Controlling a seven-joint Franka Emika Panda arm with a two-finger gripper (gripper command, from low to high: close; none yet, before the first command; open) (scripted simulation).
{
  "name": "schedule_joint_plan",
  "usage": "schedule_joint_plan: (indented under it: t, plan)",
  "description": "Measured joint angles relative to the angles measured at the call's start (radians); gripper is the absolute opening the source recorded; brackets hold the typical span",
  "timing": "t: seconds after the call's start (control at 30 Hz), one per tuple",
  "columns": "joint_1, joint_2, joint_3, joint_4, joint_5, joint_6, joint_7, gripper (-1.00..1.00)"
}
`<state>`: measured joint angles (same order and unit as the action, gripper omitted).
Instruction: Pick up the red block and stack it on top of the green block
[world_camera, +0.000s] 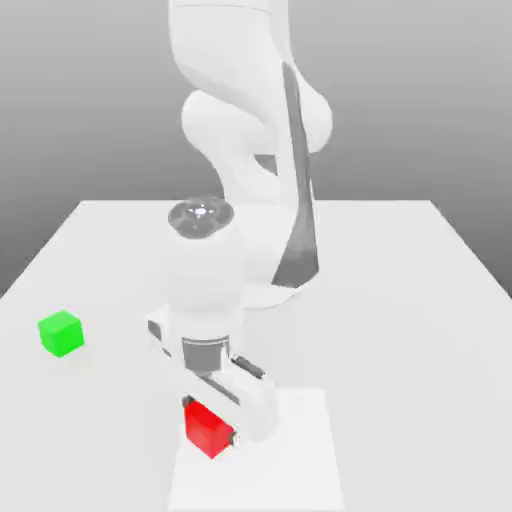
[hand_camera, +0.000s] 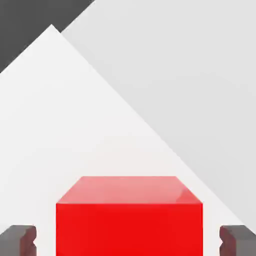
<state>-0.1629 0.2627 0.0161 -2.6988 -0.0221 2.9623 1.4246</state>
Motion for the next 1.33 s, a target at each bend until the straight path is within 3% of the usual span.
schedule_joint_plan:
  t: [0.13, 0.33, 0.73, 0.97, 1.07, 1.2, 1.23, 1.33]
  plan:
    - [0.001, -0.001, -0.001, 0.000, -0.003, 0.000, 0.003, -1.00]
    - [-0.008, -0.193, 0.008, -0.029, 0.015, -0.163, -0.014, -1.00]
    - [-0.376, -0.339, -0.204, -0.080, -0.042, -0.255, -0.531, -1.00]
    - [-0.522, -0.408, -0.385, -0.109, -0.098, -0.292, -0.836, -1.00]
    - [-0.522, -0.341, -0.412, -0.109, -0.044, -0.228, -0.916, -1.00]
    - [-0.534, -0.201, -0.367, -0.104, 0.110, -0.103, -1.029, -1.00]
    - [-0.537, -0.175, -0.357, -0.103, 0.143, -0.080, -1.053, 1.00]
    - [-0.537, -0.175, -0.357, -0.103, 0.143, -0.081, -1.053, 1.00]
